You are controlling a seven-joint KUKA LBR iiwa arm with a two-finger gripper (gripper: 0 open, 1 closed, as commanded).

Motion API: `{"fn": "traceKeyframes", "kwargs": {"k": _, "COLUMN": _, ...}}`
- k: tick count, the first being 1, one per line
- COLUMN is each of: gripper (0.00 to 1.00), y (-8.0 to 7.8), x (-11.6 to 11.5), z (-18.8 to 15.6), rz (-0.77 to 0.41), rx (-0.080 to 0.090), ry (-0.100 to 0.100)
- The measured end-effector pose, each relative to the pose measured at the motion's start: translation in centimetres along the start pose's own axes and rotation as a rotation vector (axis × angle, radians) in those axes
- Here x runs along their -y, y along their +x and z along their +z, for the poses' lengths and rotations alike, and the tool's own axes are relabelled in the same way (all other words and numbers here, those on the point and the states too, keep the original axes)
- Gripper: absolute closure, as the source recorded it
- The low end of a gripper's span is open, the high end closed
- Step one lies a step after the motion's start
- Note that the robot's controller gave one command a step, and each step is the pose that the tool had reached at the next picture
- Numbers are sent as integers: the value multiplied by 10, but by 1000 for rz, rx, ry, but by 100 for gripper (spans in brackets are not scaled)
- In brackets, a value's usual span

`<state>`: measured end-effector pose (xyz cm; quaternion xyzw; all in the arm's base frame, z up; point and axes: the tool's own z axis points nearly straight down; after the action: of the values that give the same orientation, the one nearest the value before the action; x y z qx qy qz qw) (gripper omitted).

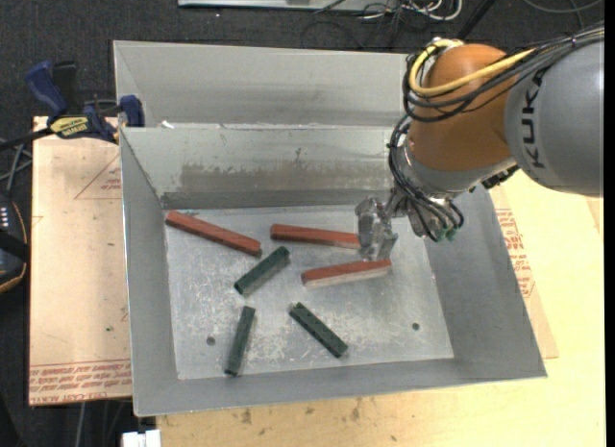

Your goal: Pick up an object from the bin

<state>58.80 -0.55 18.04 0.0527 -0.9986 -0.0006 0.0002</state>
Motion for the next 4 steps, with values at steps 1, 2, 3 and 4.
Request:
{"fn": "traceKeyframes", "kwargs": {"k": 1, "gripper": 100, "y": -9, "x": -48, "z": -16, "rz": -26, "rx": 8, "ry": 2}}
{"fn": "traceKeyframes", "kwargs": {"k": 2, "gripper": 0, "y": -2, "x": -51, "z": 13, "rz": 118, "rx": 0, "ry": 1}}
{"fn": "traceKeyframes", "kwargs": {"k": 3, "gripper": 0, "y": -2, "x": -53, "z": 13, "rz": 116, "rx": 2, "ry": 0}}
{"fn": "traceKeyframes", "kwargs": {"k": 4, "gripper": 0, "y": -15, "x": -46, "z": 56, "rz": 143, "rx": 11, "ry": -1}}
